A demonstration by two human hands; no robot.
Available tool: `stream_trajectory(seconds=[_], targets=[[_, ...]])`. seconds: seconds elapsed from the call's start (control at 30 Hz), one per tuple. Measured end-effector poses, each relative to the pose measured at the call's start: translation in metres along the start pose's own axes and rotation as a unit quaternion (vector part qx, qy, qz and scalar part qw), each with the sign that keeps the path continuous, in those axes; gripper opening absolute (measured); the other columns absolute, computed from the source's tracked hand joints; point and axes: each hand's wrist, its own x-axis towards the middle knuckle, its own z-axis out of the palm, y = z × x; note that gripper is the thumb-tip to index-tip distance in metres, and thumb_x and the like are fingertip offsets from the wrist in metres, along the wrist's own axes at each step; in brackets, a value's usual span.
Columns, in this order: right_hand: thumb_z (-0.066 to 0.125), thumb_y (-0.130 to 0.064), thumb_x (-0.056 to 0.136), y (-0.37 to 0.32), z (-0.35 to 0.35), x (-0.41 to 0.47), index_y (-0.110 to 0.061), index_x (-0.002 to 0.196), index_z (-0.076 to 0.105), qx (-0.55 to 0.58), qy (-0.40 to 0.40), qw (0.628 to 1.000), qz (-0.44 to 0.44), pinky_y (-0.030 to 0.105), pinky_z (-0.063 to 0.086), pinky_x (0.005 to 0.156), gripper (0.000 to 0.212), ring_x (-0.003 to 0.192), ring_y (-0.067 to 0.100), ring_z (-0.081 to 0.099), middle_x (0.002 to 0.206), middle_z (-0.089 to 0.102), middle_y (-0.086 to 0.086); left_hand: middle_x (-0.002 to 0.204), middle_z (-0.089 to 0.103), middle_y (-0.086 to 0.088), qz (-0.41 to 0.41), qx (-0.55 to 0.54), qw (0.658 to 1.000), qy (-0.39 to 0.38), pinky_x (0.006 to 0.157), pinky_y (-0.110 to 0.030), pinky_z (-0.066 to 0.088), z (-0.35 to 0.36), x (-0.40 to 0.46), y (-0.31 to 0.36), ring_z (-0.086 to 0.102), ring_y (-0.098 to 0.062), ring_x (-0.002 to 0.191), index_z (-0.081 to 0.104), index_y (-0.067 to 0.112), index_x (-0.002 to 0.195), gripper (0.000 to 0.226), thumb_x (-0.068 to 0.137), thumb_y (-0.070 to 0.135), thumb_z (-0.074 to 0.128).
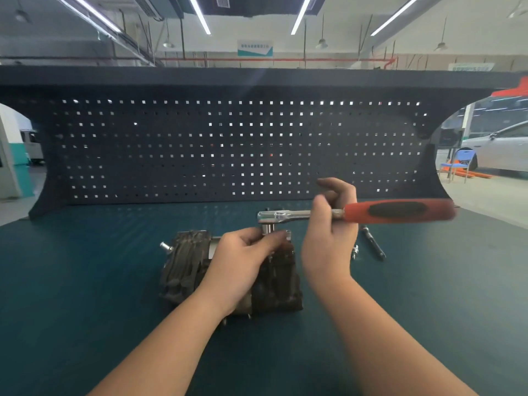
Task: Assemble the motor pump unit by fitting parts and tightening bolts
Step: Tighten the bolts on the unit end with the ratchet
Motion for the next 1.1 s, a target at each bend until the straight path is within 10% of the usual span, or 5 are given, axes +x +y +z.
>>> stream_trajectory(seconds=[0.13,0.47,0.67,1.0,1.1], targets=[[0.048,-0.015,0.086,0.004,-0.002,0.005,-0.029,0.114,0.064,0.080,-0.003,0.985,0.152,0.001,0.038,0.059,0.035,0.058,-0.009,0.048,0.070,0.050,-0.019,0.089,0.077,-0.002,-0.030,-0.019,0.999,-0.004,0.090,-0.038,0.052,-0.002,0.002,0.001,0.072,-0.016,0.092,0.077,0.013,0.090,0.017,0.091,0.024,0.064],[0.037,-0.010,0.073,-0.040,0.049,-0.042,-0.030,0.097,0.072,-0.138,-0.094,0.976,-0.142,0.047,0.042,0.081,0.047,0.094,0.015,0.038,0.089,0.045,-0.019,0.077,0.064,0.027,0.000,0.042,0.999,-0.034,0.077,-0.010,0.049,-0.018,0.003,-0.013,0.060,0.010,0.080,0.058,0.022,0.087,0.037,0.095,-0.011,0.044],[0.044,-0.021,0.077,-0.022,0.025,-0.022,-0.021,0.096,0.073,-0.233,-0.098,0.939,-0.235,0.038,0.033,0.082,0.034,0.093,0.016,0.038,0.090,0.059,-0.002,0.064,0.063,0.010,0.019,-0.044,0.997,-0.055,0.053,-0.022,0.046,-0.014,0.005,-0.008,0.056,-0.004,0.059,0.068,0.020,0.071,0.024,0.087,0.004,0.060],[0.044,-0.020,0.085,0.011,-0.001,0.011,-0.019,0.081,0.070,0.072,-0.064,0.961,0.259,0.024,0.041,0.064,0.026,0.063,0.010,0.047,0.076,0.055,-0.006,0.098,0.076,-0.007,-0.029,-0.093,0.993,-0.071,0.083,-0.032,0.056,-0.010,0.009,-0.008,0.071,-0.020,0.097,0.079,0.022,0.092,0.024,0.078,0.036,0.065],[0.042,-0.015,0.085,0.006,0.002,0.005,-0.018,0.078,0.072,0.076,-0.028,0.968,0.239,0.022,0.042,0.064,0.031,0.063,0.008,0.050,0.072,0.058,-0.011,0.102,0.075,-0.008,-0.032,-0.084,0.994,-0.067,0.091,-0.039,0.053,-0.010,0.008,-0.008,0.070,-0.022,0.102,0.077,0.017,0.097,0.024,0.085,0.033,0.064]])
